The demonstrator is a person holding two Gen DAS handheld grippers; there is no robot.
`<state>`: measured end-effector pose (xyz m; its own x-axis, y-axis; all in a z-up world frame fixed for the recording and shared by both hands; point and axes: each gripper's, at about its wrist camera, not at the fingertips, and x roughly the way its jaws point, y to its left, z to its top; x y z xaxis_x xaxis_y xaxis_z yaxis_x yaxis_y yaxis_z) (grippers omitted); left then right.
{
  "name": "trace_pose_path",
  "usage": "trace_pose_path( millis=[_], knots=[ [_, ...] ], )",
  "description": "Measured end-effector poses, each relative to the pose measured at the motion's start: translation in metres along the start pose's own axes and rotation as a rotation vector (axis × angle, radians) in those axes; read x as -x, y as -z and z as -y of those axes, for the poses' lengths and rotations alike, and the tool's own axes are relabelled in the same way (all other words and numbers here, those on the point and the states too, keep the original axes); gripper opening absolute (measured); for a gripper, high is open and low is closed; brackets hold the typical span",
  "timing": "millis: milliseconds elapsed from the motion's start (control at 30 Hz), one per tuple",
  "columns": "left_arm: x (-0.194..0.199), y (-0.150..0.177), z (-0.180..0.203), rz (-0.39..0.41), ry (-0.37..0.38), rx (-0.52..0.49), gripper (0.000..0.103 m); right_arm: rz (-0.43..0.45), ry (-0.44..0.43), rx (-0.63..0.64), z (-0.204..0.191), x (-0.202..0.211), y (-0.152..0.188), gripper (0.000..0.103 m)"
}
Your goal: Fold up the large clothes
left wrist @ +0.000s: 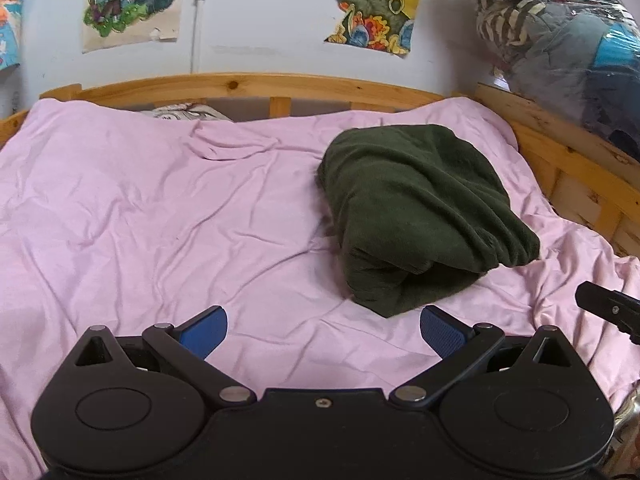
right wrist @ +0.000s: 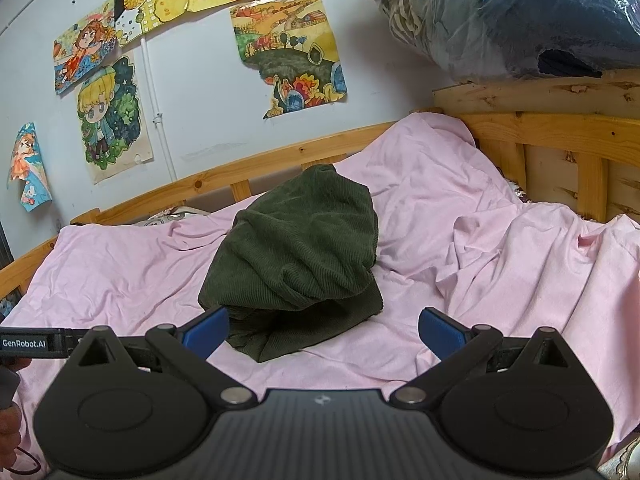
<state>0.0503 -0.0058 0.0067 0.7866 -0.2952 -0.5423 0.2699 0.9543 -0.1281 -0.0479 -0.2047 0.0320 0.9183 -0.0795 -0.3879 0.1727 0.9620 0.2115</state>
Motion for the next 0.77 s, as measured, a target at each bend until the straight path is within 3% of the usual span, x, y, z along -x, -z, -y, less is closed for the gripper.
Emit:
trace_pose_path(
  millis=[767],
  knots=[
    [-0.0023, 0.0026, 0.0021, -0.007, -0.023, -0.021, 0.102, -0.008, -0.002, 0.003, 0.0003, -0.002, 0.0029, 0.103]
  ],
)
